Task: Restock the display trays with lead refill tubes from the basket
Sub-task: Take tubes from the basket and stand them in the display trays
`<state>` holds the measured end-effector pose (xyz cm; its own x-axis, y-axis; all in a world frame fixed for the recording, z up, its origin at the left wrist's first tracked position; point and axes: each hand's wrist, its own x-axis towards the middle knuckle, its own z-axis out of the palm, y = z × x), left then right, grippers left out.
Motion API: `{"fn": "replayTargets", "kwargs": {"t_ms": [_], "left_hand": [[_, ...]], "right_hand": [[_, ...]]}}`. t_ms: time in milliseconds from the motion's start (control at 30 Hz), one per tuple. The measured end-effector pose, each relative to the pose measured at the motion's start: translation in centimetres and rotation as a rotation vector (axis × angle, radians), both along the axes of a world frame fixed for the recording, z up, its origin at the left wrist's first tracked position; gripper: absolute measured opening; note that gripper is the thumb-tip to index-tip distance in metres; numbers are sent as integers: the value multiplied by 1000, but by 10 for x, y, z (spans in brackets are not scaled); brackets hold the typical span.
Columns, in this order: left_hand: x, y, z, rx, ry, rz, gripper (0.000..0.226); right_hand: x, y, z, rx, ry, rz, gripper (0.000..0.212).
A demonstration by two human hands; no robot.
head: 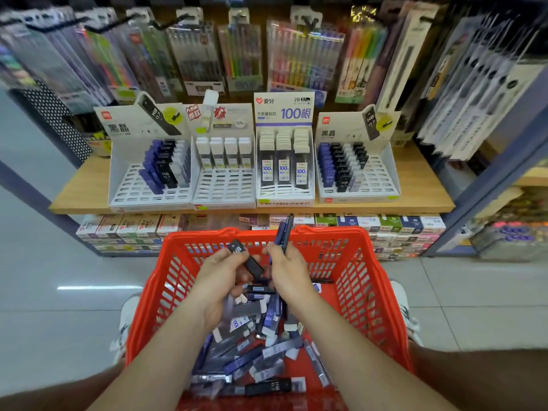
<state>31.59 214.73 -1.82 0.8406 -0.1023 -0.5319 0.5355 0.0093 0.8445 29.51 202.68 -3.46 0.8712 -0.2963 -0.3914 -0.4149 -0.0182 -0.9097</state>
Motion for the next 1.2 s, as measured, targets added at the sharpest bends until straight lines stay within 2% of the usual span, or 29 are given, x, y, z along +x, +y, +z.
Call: {"fn": "replayTargets", "kwargs": {"t_ms": [67,200,267,467,567,633,800,900,1033,1133,1200], "left_hand": [[6,4,2,34,-30,0,7],[10,6,8,129,-66,-85,6],[10,2,15,87,-98,-134,4],[11,2,28,-8,-137,-182,10],[11,6,28,4,-154,-316,33],[10,7,28,36,-181,-371,36],[14,10,33,35,-197,-190,31],[24,15,35,-8,-240,-29,26],[27,11,42,-82,-253,29,29],[21,-8,40,-77,-247,109,34],[22,-18,37,10,-328,134,32]], "right_hand": [[2,-12,2,50,64,98,20],[1,-33,16,290,176,423,20],[0,-36,23,367,201,514,19],[1,-46,26,501,195,660,26],[-2,-46,30,558,187,709,23],[-2,-44,30,567,199,765,24],[-1,-29,25,586,195,835,18],[-1,-26,14,534,204,792,14],[1,-25,3,569,164,476,14],[8,-13,11,600,112,315,18],[12,-2,15,584,85,274,15]]}}
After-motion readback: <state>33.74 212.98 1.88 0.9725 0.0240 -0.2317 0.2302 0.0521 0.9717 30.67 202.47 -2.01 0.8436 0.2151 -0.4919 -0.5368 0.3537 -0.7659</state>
